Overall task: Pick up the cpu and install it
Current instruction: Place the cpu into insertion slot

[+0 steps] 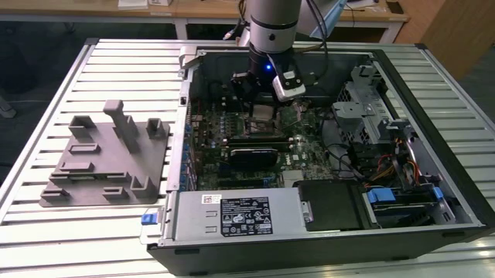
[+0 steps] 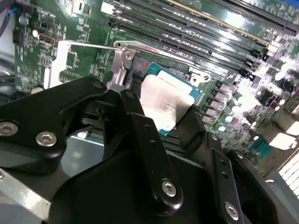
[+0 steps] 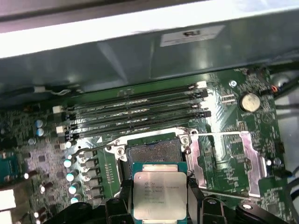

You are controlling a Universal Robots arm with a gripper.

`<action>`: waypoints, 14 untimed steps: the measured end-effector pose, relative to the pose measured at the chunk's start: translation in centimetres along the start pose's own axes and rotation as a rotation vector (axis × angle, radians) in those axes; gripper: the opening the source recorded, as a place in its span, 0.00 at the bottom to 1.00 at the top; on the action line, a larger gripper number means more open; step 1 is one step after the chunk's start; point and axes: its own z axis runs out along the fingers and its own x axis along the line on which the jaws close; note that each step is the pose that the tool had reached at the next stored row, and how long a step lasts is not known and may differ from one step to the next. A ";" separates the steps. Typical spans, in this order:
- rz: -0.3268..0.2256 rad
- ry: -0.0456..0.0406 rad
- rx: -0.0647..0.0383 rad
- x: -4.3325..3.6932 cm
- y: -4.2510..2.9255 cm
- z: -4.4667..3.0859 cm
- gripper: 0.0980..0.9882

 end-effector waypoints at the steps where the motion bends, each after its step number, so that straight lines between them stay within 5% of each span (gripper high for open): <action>1: 0.016 -0.0001 0.000 0.00 0.00 0.00 0.50; 14: 0.214 -0.0008 0.003 0.00 0.00 0.03 0.50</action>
